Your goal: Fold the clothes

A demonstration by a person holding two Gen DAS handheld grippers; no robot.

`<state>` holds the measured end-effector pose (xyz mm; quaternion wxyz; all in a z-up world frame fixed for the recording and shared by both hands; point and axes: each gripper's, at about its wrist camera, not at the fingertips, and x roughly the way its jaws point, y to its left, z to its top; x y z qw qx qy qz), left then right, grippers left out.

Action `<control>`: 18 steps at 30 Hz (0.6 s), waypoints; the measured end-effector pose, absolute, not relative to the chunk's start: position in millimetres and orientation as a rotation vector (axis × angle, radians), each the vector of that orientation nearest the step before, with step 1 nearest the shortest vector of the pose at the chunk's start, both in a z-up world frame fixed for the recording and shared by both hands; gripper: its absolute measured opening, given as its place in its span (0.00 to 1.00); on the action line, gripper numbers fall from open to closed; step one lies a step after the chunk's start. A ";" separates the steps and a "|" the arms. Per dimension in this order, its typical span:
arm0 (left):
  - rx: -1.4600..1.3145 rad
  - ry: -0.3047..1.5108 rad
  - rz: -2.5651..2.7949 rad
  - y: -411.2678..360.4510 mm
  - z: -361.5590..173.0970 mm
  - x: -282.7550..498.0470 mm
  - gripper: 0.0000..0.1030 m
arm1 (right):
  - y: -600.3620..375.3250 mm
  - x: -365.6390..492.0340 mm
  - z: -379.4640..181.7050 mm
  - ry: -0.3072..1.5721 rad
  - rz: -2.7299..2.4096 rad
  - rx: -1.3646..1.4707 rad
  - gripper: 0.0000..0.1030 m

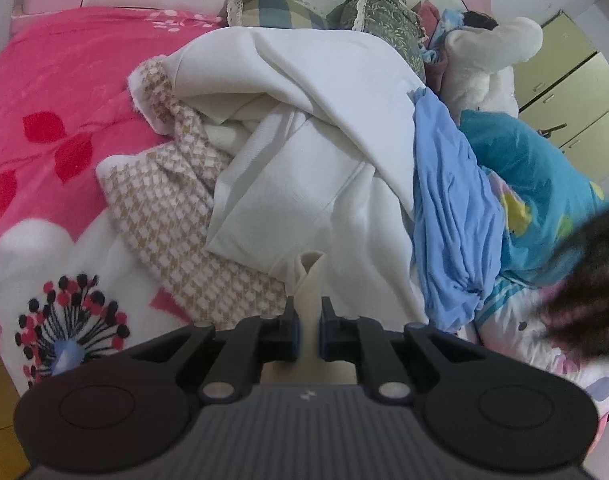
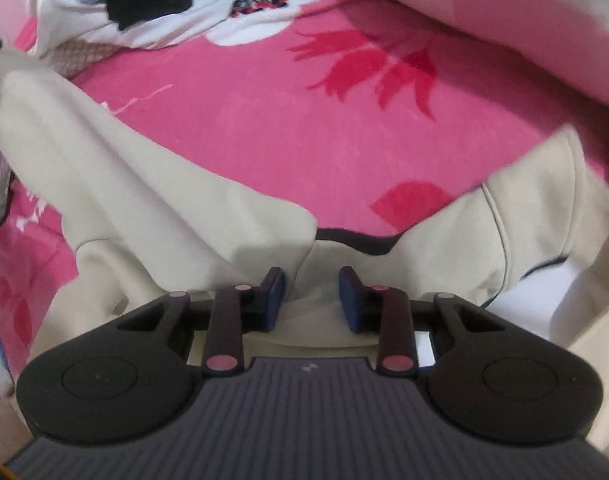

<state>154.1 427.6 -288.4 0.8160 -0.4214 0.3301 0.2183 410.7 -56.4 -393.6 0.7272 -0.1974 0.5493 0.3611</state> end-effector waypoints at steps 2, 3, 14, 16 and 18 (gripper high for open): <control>-0.897 0.702 0.461 428.1 -286.9 153.7 0.10 | -44.5 419.5 -385.4 1.184 0.849 -0.470 0.31; -0.894 0.702 0.460 427.8 -286.0 153.5 0.10 | -38.1 424.8 -382.4 1.173 0.877 -0.486 0.33; -0.872 0.688 0.455 422.9 -278.6 149.2 0.10 | 32.1 469.0 -416.0 1.304 1.176 -0.710 0.41; -0.871 0.687 0.458 422.8 -279.3 149.5 0.10 | 38.8 468.0 -422.0 1.328 1.203 -0.759 0.38; -0.872 0.685 0.463 422.6 -280.6 150.7 0.10 | 42.2 463.4 -419.9 1.325 1.201 -0.791 0.17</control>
